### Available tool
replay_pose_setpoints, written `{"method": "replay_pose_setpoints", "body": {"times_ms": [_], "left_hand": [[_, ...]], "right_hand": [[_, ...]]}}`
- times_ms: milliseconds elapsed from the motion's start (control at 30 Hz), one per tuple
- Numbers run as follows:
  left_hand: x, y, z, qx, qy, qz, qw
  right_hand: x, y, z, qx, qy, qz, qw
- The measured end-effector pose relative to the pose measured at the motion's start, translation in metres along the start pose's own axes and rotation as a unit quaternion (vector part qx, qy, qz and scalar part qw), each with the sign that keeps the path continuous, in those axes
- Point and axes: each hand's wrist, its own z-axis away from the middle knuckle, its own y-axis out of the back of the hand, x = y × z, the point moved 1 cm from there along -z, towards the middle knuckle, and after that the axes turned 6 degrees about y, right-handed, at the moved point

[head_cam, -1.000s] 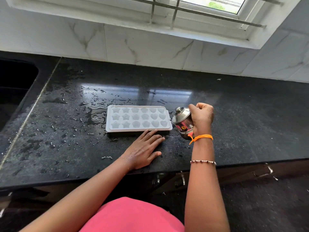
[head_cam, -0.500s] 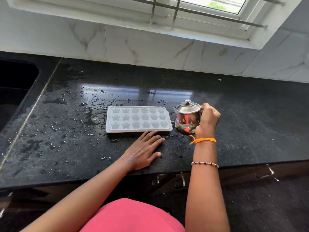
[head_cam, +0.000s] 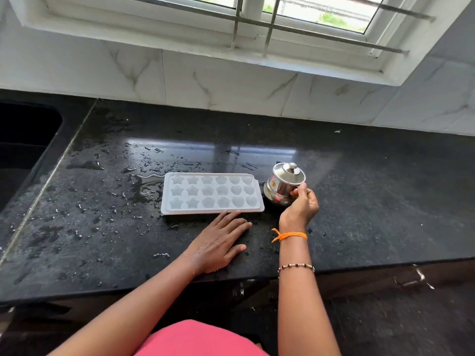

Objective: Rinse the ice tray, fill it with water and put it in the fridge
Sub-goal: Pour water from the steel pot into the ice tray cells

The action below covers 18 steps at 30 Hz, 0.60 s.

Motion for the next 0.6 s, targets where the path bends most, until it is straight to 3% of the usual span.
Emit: {"method": "replay_pose_setpoints", "body": {"times_ms": [200, 433, 600], "left_hand": [[0.001, 0.002, -0.001, -0.004, 0.001, -0.003, 1.000], [0.002, 0.004, -0.002, -0.017, -0.003, 0.013, 1.000], [-0.006, 0.027, -0.003, 0.055, 0.065, 0.102, 0.991]], "right_hand": [[0.010, 0.006, 0.005, 0.014, 0.000, -0.013, 1.000], [0.019, 0.021, 0.009, -0.023, 0.013, 0.089, 0.996], [0.026, 0.037, 0.021, -0.002, -0.018, 0.106, 0.994]]}}
